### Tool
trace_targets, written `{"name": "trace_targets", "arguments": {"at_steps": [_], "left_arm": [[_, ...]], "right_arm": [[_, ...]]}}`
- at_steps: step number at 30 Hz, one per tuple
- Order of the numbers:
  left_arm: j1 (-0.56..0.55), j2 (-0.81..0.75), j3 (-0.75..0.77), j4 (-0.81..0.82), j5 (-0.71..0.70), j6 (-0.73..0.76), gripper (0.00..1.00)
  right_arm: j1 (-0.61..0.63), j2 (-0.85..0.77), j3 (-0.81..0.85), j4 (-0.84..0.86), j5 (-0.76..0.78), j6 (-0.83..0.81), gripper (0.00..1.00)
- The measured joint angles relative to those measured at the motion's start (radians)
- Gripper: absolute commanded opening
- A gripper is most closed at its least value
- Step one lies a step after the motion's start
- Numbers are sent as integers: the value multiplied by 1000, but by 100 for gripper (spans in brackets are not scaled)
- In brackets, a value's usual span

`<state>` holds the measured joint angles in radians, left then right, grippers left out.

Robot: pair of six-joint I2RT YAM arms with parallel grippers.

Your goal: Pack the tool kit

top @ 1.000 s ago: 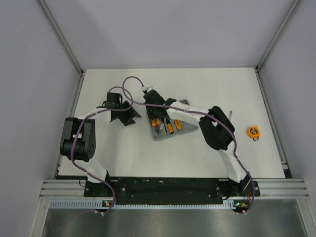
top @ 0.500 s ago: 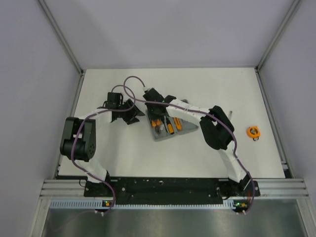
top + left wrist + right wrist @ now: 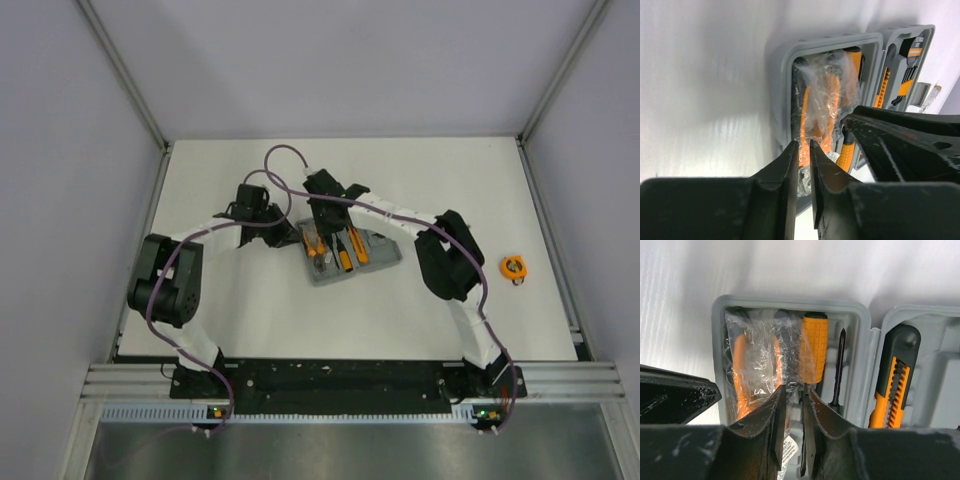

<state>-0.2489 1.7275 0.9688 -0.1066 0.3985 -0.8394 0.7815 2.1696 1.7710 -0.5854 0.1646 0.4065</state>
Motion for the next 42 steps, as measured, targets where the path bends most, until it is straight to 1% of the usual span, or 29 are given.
{"name": "trace_targets", "arguments": {"at_steps": [4,16,22,26,35,42], "left_arm": [[-27,8,39,-11,-33,-5,15],[-91,72,127,-98,-200,-5,15],[-103,82,146,-107,-224,-5,14],[-110,96,161,-107,-226,-7,10],[-127,121,176,-132,-240,-39,6],[-127,121,173,-127,-234,-45,6]], "right_arm": [[1,0,-8,2,-19,-12,17],[1,1,-23,26,-71,-20,15],[-1,1,-39,32,-81,-12,9],[-5,1,-50,46,-89,0,6],[-15,-31,-137,150,-121,55,5],[-19,-42,-161,177,-127,71,5]]}}
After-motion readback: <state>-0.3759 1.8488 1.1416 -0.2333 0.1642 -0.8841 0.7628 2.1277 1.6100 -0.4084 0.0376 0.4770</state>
